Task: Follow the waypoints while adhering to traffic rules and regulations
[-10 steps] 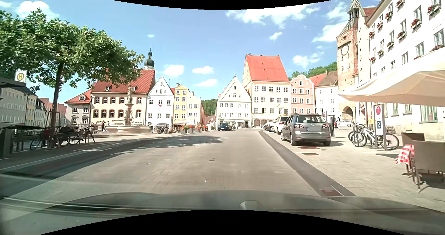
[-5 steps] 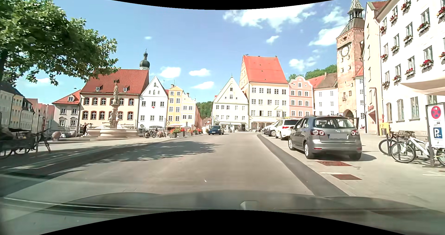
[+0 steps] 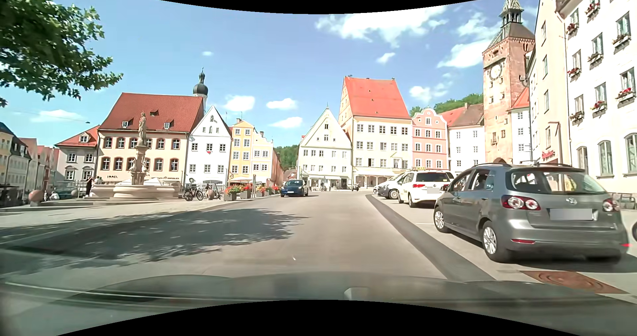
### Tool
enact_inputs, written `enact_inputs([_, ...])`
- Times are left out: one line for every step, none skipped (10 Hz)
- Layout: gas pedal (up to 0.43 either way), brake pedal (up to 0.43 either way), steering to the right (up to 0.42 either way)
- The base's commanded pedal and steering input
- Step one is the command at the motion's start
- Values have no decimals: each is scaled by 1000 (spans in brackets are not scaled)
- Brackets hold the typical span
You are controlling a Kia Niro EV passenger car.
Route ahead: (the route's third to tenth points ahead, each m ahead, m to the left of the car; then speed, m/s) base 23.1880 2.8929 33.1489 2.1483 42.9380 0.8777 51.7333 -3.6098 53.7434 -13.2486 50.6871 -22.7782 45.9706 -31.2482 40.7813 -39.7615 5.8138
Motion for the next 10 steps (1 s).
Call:
enact_inputs([169, 6, 19])
enact_inputs([169, 6, 18])
enact_inputs([169, 6, 18])
enact_inputs([169, 6, 17])
enact_inputs([169, 6, 17])
enact_inputs([169, 6, 16])
enact_inputs([169, 6, 18])
enact_inputs([169, 6, 20])
enact_inputs([169, 6, 18])
enact_inputs([169, 6, 14])
